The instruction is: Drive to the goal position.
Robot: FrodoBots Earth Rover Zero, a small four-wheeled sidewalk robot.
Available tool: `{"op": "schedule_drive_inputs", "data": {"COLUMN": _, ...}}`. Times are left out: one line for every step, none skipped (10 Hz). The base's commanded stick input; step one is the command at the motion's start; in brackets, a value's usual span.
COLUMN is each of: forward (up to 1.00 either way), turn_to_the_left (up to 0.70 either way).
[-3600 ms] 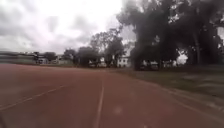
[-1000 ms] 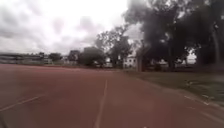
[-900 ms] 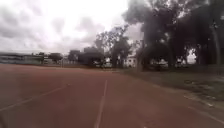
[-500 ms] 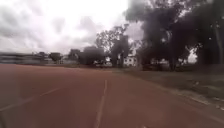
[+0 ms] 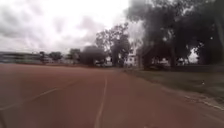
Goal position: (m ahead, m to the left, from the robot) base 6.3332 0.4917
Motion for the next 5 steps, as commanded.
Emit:
{"op": "schedule_drive_inputs", "data": {"forward": 0.7, "turn_to_the_left": 0.0}}
{"op": "schedule_drive_inputs", "data": {"forward": 0.7, "turn_to_the_left": 0.0}}
{"op": "schedule_drive_inputs", "data": {"forward": 0.7, "turn_to_the_left": 0.0}}
{"op": "schedule_drive_inputs", "data": {"forward": 0.7, "turn_to_the_left": 0.0}}
{"op": "schedule_drive_inputs", "data": {"forward": 0.7, "turn_to_the_left": 0.0}}
